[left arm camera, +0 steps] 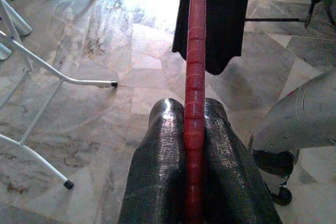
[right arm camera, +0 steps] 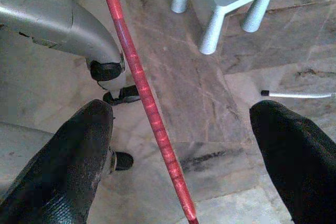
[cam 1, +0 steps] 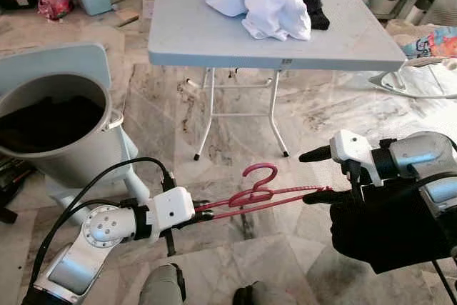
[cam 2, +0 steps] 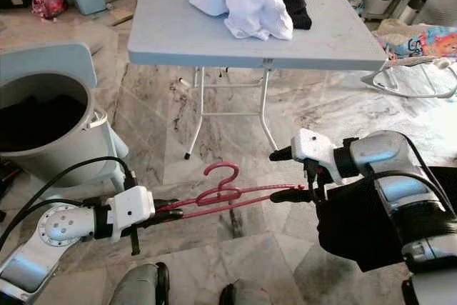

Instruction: Hang hanger

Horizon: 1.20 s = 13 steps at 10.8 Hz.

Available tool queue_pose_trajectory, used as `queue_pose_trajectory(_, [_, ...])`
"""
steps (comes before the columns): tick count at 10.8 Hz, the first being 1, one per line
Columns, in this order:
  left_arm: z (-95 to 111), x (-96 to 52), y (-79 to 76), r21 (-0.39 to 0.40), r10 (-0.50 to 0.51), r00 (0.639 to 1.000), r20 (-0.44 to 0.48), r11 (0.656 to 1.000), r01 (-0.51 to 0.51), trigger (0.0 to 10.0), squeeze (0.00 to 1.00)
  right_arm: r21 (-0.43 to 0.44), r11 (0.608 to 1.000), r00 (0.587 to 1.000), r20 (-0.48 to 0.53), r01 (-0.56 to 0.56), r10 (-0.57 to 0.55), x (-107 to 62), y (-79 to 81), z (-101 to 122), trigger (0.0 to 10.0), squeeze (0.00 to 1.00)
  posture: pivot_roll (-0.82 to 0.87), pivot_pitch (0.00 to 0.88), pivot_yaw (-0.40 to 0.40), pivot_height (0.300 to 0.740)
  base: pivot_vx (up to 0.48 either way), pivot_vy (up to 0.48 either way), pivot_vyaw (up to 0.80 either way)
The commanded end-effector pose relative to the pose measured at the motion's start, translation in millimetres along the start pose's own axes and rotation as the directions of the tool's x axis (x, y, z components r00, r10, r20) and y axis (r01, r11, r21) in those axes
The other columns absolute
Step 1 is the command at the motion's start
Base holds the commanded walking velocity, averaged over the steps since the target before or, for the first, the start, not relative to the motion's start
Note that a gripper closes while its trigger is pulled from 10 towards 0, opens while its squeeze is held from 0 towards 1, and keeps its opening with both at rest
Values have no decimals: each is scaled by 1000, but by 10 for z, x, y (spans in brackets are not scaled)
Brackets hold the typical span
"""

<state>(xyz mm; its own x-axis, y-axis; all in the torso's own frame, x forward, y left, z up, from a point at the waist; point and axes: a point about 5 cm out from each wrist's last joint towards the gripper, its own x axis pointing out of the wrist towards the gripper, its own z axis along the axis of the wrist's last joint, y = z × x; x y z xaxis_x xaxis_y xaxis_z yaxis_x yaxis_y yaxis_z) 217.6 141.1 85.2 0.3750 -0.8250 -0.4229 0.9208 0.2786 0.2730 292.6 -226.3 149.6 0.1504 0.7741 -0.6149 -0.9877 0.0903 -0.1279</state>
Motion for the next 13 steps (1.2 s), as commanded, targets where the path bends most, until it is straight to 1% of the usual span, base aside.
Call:
queue_pose_trajectory(1, [17,21,-8,17,-10,1000,5,1000,10,10000,0,-22,1000,1000,3,-6,6,-1,6,37,10000,0,-8,105,-74,740,0,0,0])
queue_pose_trajectory(2, [35,48,11,23,-7,1000,12,1000,7,10000,0,8,1000,1000,17,-6,6,131,45,-8,10000,0,-12,101,-76,740,0,0,0])
queue_pose_trajectory(3, [42,70,-3,24,-10,1000,15,1000,10,10000,0,42,999,999,39,17,-19,248,64,-74,8667,0,-14,100,-75,740,0,0,0])
queue_pose_trajectory(4, [42,82,-14,26,-12,1000,15,1000,12,10000,0,64,998,998,48,26,-29,304,87,-126,0,0,-12,100,-74,740,0,0,0])
queue_pose_trajectory(6, [28,75,-13,28,-11,1000,11,1000,11,10000,0,65,998,998,52,19,-23,319,112,-122,0,0,-14,97,-76,740,0,0,0])
queue_pose_trajectory(8, [20,87,-2,36,-11,1000,5,999,11,10000,0,63,998,1000,25,8,-10,258,96,-143,0,0,-15,97,-76,740,0,0,0])
queue_pose_trajectory(9, [22,94,-2,35,-12,1000,7,999,11,10000,0,61,998,1000,4,-17,17,245,122,-165,0,0,-20,96,-77,740,0,0,0])
queue_pose_trajectory(11, [19,100,-3,36,-12,1000,8,999,12,10000,0,35,999,999,-41,-32,34,254,165,-209,0,0,-20,97,-77,740,0,0,0])
queue_pose_trajectory(13, [18,102,-2,37,-12,1000,8,999,12,10000,0,12,999,998,-52,-38,39,292,188,-195,0,0,-22,99,-77,740,0,0,0])
